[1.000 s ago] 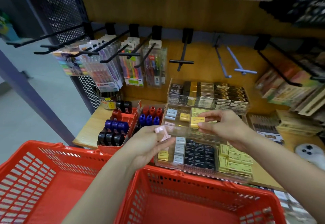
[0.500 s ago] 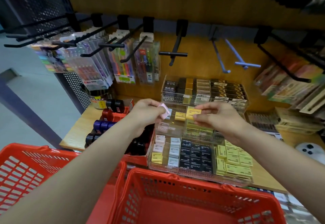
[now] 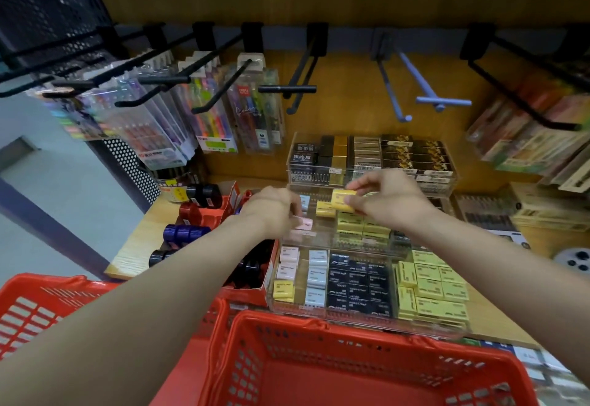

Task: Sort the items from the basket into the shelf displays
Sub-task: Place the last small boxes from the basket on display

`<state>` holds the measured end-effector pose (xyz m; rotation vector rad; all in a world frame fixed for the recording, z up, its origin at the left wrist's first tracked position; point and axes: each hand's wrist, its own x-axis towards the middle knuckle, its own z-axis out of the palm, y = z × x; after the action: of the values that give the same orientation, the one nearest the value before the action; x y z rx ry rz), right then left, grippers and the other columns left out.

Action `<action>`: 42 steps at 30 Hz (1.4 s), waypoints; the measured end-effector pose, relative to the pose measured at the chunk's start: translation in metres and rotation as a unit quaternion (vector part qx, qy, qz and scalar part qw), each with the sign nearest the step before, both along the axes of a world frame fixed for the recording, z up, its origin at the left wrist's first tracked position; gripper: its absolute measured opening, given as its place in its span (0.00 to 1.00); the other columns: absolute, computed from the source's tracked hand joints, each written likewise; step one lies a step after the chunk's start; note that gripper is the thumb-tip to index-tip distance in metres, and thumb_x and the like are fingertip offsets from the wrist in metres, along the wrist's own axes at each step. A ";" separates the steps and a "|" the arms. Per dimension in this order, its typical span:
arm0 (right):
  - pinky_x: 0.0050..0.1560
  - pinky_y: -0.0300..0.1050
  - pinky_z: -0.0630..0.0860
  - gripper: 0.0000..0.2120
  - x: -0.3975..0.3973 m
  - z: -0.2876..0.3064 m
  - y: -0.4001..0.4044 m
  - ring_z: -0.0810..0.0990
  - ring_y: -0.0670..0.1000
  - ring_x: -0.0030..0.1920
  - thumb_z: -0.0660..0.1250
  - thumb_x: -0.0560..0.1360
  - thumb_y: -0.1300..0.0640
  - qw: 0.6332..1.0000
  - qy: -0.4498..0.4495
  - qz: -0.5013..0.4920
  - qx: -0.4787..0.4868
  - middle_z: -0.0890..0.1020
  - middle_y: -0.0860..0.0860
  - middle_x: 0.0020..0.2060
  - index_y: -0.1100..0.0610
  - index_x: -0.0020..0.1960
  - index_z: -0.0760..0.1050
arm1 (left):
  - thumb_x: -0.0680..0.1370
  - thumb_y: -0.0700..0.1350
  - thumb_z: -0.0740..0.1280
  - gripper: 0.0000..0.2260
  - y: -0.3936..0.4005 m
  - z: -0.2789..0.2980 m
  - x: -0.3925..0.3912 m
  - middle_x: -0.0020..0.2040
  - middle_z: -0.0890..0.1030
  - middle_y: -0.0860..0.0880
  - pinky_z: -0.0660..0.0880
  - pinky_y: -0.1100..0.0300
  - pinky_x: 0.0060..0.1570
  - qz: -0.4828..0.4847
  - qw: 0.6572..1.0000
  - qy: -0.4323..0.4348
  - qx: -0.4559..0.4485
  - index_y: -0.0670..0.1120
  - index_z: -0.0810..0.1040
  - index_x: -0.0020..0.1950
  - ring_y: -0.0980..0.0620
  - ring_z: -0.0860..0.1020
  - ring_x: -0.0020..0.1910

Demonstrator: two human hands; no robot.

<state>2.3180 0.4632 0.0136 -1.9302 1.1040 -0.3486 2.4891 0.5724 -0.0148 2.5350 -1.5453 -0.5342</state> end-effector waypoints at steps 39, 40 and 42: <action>0.50 0.48 0.83 0.06 0.017 -0.012 0.004 0.84 0.54 0.50 0.73 0.74 0.65 0.974 -0.172 -0.058 0.138 0.84 0.55 0.47 0.55 0.46 0.80 | 0.75 0.34 0.72 0.11 -0.022 0.000 -0.026 0.50 0.85 0.45 0.82 0.60 0.47 0.180 0.803 0.498 -0.273 0.45 0.82 0.55 0.48 0.84 0.50; 0.53 0.49 0.82 0.06 0.016 -0.013 0.003 0.83 0.53 0.52 0.72 0.75 0.64 0.979 -0.159 -0.056 0.118 0.83 0.53 0.49 0.54 0.48 0.80 | 0.75 0.34 0.72 0.10 -0.023 -0.002 -0.025 0.50 0.84 0.45 0.82 0.59 0.48 0.204 0.804 0.485 -0.275 0.46 0.82 0.53 0.48 0.83 0.51; 0.56 0.50 0.80 0.07 0.011 -0.014 -0.001 0.81 0.51 0.54 0.71 0.76 0.61 0.986 -0.141 -0.053 0.076 0.82 0.49 0.51 0.52 0.52 0.81 | 0.75 0.37 0.73 0.09 -0.027 -0.006 -0.021 0.48 0.83 0.49 0.81 0.58 0.51 0.253 0.845 0.389 -0.265 0.49 0.82 0.52 0.51 0.82 0.50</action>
<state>2.3292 0.4622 -0.0007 -1.6332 1.0170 -0.5607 2.4676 0.5450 -0.0207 1.8073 -0.5817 -0.7781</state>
